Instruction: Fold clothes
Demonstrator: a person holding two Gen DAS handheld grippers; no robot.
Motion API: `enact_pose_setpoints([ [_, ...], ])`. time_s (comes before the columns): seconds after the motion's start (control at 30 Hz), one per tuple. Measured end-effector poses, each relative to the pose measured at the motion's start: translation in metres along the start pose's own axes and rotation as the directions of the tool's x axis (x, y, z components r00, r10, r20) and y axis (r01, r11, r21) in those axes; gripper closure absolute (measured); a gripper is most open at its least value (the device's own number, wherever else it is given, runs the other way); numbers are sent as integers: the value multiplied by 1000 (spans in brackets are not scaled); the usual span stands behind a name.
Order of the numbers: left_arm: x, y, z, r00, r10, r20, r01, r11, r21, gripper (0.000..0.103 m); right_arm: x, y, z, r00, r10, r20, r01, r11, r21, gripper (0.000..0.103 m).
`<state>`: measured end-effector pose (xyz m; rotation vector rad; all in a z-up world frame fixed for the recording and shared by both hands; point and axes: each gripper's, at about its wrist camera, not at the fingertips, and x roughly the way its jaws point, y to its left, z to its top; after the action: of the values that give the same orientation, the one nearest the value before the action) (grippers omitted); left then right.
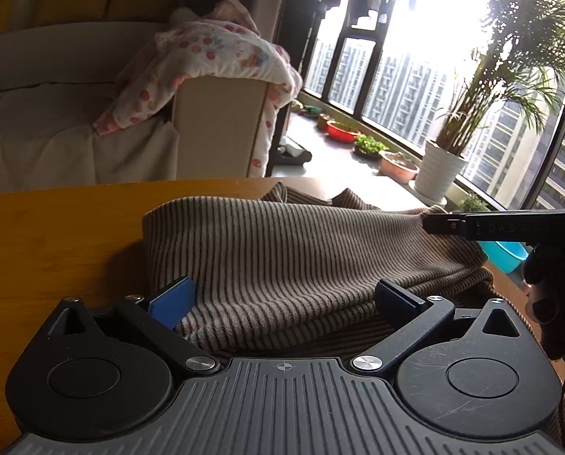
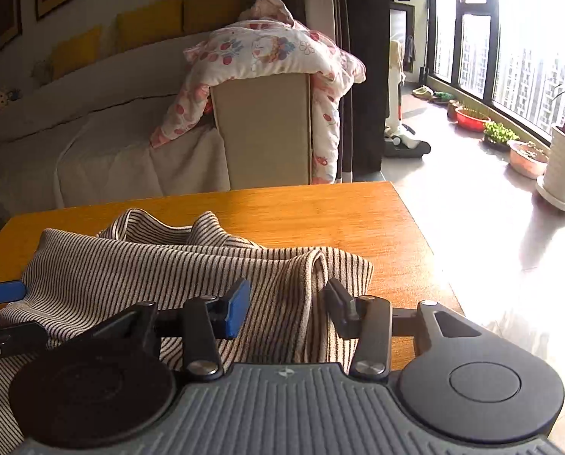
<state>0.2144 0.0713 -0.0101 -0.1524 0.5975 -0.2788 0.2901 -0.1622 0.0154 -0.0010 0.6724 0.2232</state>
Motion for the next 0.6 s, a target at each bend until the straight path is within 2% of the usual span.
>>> enact_pose_setpoints([
  [0.07,-1,0,0,1000,11,6,-11,1000,-5,0,-2,5,-1,999,36,12,-36,999,-26,87],
  [0.13,0,2,1,1000,10,-2,-11,1000,-15,0,-10,6,4,996,84,40,-83,996,-25,87],
  [0.23,0,2,0,1000,11,-3,-11,1000,-13,0,-24,3,13,993,52,106,-45,997,-63,88],
  [0.33,-1,3,0,1000,6,-1,-6,1000,-20,0,-19,-5,12,997,15,82,-9,998,-69,88],
  [0.43,-1,5,0,1000,-5,-1,5,999,-32,0,-2,-13,-8,999,-43,26,45,995,-83,88],
  [0.6,0,4,2,1000,1,-15,-1,1000,-23,0,-19,-12,-10,996,-70,55,75,993,-95,85],
])
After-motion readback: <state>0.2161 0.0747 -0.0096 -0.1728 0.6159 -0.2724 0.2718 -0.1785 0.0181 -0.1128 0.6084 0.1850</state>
